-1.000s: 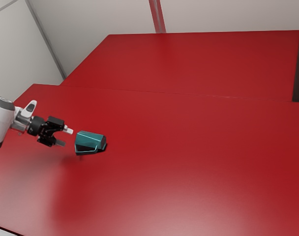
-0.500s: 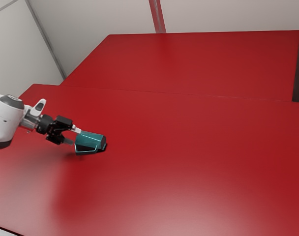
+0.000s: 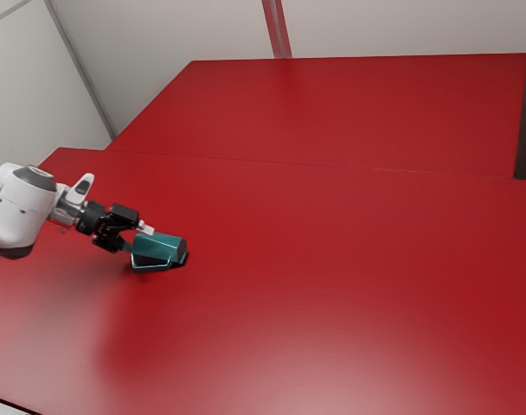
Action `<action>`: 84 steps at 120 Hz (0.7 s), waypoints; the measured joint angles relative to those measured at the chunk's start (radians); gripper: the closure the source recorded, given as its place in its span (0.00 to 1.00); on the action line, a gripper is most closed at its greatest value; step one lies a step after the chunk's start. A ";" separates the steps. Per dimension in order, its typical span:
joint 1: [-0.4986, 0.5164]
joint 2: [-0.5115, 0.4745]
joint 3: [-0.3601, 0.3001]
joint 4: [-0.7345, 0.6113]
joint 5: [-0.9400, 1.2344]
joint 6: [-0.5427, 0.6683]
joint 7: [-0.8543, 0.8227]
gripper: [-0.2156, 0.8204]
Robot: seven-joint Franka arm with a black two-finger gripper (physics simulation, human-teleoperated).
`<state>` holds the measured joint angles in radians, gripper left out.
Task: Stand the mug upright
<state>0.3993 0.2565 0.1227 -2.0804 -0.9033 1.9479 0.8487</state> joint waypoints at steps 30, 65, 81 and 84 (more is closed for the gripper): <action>-0.018 0.004 -0.001 0.000 -0.015 0.008 0.003 0.23; -0.028 0.004 -0.002 0.000 -0.029 0.010 0.005 0.39; -0.028 0.003 -0.002 0.000 -0.030 0.010 0.006 0.52; -0.028 0.003 -0.002 0.000 -0.030 0.010 0.006 0.54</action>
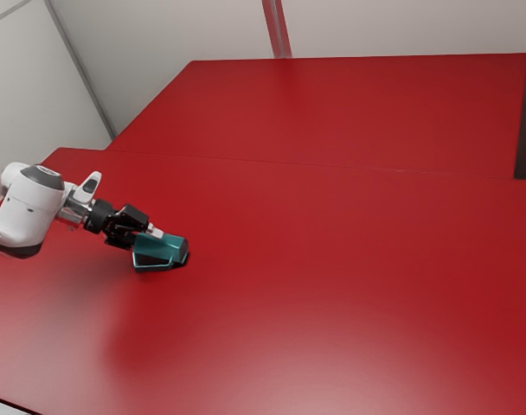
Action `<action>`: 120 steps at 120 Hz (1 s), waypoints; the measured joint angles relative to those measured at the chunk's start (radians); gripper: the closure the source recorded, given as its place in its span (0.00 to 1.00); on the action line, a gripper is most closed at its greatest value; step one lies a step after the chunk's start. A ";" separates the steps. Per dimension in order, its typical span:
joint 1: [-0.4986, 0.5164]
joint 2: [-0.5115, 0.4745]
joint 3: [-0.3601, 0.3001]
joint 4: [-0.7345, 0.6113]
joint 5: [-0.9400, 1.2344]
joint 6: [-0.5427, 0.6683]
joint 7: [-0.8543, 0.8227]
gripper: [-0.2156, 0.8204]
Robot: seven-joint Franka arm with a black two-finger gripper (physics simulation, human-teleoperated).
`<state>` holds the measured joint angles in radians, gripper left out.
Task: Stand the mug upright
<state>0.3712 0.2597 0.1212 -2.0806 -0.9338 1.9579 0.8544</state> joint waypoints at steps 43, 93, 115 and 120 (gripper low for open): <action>-0.002 -0.007 -0.007 0.000 0.001 0.001 -0.005 0.83; -0.079 -0.084 -0.015 -0.003 0.018 0.003 -0.006 0.93; -0.156 -0.159 -0.009 -0.003 0.109 0.004 -0.029 0.93; -0.178 -0.168 -0.003 -0.003 0.139 0.004 -0.038 0.93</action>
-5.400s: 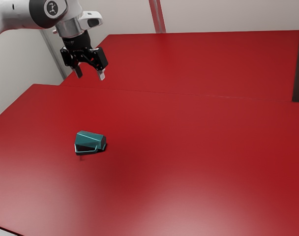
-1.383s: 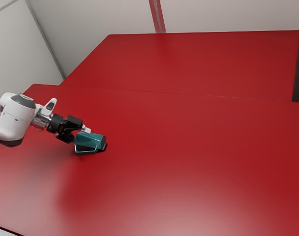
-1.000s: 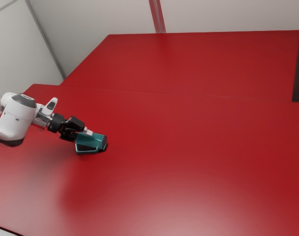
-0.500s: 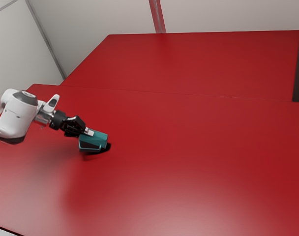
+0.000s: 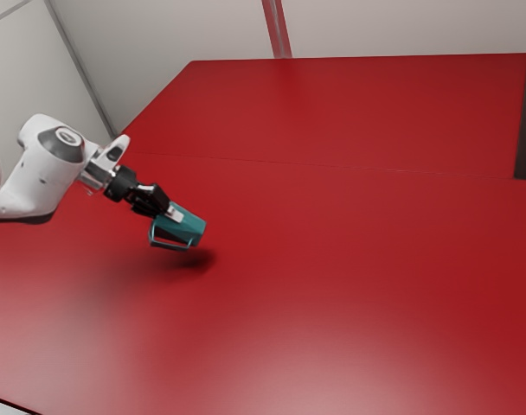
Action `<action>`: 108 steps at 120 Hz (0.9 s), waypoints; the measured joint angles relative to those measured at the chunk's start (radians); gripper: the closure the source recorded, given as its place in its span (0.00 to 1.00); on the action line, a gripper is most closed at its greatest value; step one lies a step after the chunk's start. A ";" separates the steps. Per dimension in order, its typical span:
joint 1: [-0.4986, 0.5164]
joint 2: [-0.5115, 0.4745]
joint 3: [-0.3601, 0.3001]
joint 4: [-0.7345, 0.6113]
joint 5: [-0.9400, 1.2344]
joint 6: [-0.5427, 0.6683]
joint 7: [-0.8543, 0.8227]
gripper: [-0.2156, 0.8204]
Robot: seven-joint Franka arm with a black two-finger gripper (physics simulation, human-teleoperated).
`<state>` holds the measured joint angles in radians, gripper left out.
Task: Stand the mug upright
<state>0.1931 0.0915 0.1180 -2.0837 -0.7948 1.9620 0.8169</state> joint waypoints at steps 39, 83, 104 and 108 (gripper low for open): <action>-0.228 -0.093 0.121 0.001 0.331 0.023 -0.136 0.94; -0.230 -0.192 0.048 -0.060 0.638 0.049 -0.368 0.94; -0.227 -0.233 0.005 -0.122 0.687 0.078 -0.461 0.93; -0.227 -0.237 -0.004 -0.135 0.699 0.086 -0.480 0.93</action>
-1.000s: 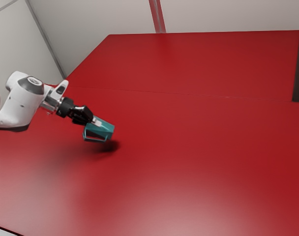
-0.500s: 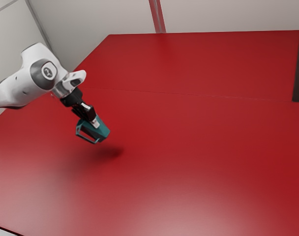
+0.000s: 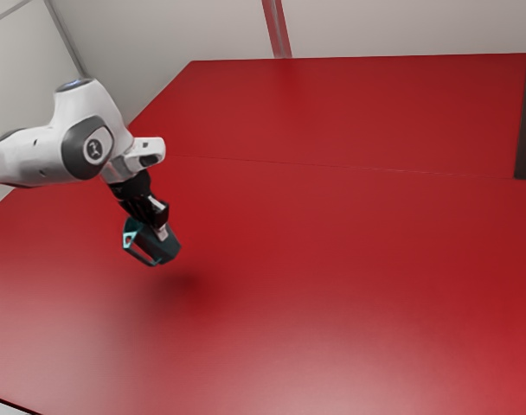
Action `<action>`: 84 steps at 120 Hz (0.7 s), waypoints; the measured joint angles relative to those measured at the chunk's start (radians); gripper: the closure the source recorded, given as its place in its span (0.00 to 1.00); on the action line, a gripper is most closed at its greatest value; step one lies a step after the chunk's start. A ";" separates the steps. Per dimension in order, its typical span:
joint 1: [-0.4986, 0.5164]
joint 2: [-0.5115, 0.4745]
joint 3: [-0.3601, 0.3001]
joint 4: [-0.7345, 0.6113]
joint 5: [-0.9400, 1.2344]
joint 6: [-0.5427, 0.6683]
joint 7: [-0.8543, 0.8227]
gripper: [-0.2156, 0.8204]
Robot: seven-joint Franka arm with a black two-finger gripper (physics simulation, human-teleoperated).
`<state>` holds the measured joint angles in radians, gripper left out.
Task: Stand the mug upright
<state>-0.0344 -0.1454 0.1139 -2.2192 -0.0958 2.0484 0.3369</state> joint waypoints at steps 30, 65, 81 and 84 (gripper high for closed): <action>-0.002 -0.007 -0.064 -0.026 0.102 0.036 -0.141 0.93; -0.001 -0.017 -0.093 -0.089 0.143 0.083 -0.286 0.93; -0.003 -0.013 -0.105 -0.100 0.153 0.096 -0.344 0.93; -0.003 -0.011 -0.106 -0.104 0.154 0.100 -0.354 0.93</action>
<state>-0.0373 -0.1568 0.0078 -2.3228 0.0587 2.1484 -0.0175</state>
